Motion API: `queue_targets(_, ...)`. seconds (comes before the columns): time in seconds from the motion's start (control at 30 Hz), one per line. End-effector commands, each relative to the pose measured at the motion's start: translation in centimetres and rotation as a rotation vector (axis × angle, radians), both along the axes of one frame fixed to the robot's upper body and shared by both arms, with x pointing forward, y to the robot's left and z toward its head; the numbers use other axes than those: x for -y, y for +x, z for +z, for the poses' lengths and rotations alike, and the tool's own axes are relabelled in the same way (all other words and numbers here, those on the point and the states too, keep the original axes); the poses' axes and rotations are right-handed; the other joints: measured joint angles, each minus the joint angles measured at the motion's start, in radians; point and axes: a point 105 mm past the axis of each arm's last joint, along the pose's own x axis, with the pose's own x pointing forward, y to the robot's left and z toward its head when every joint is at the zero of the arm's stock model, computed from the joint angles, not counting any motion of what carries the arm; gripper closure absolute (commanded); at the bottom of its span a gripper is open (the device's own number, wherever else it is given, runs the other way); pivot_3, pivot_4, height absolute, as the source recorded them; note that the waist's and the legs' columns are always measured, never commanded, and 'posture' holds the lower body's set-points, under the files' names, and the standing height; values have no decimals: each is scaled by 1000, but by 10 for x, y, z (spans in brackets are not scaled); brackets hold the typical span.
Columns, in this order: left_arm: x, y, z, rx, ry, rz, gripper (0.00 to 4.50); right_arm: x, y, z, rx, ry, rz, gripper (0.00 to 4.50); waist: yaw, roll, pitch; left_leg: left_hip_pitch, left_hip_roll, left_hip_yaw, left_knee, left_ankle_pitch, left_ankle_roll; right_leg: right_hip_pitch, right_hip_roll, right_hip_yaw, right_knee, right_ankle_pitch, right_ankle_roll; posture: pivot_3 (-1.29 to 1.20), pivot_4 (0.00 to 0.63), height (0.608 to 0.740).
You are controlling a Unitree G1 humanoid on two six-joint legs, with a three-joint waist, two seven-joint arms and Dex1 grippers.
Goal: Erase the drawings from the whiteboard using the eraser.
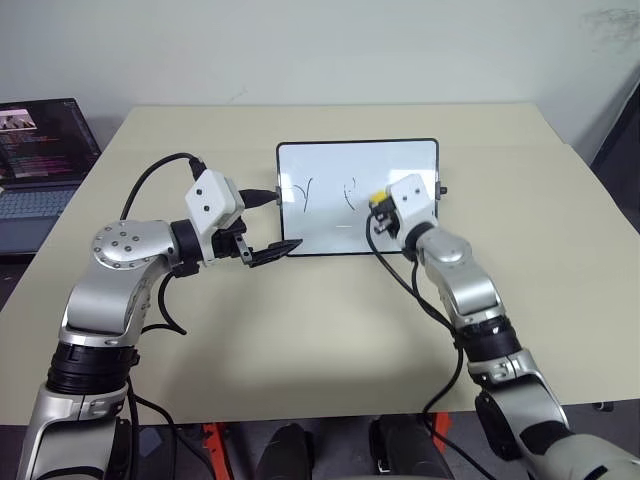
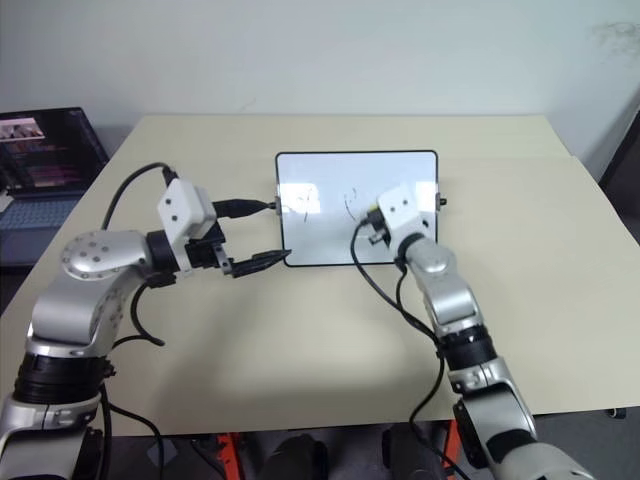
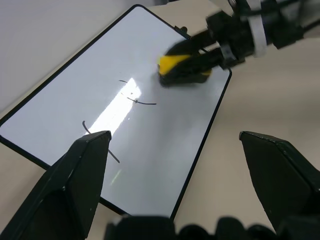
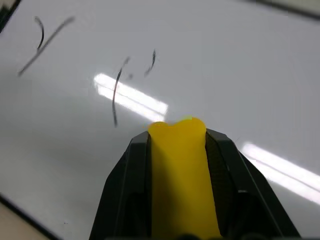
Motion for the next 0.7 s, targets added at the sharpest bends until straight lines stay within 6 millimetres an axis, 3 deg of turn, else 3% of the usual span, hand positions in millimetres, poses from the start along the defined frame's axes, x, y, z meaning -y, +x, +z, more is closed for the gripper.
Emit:
queue_targets(0.03, 3, -1, 9, 29, -6, -22, 0, -18, -2, 48, 121, 70, 39, 3326, 0, 0, 0, 0, 0, 0, 0, 0, 0, 0, 0, 0, 0, 0, 0, 0, 150, 740)
queue_targets(0.13, 3, -1, 10, 28, -6, -22, 0, -29, 0, 58, 144, 82, 56, 3326, 1, 0, 0, -1, 0, -1, -1, 0, 0, -1, 0, -1, -1, 0, 0, 0, 150, 740)
queue_targets(0.3, 4, -1, 11, 30, -6, -22, 0, -40, 9, 54, 140, 76, 72, 3326, 1, 0, 0, -1, 0, 0, -1, 0, 0, -1, -1, 0, -1, 0, 0, 0, 150, 740)
queue_targets(0.7, 2, -4, 12, 29, -7, -7, 0, -44, 27, 16, 89, 0, 72, 3326, -1, 0, 0, -1, 0, 0, -1, 0, 0, -1, -1, 0, -1, 0, 0, 0, 150, 740)
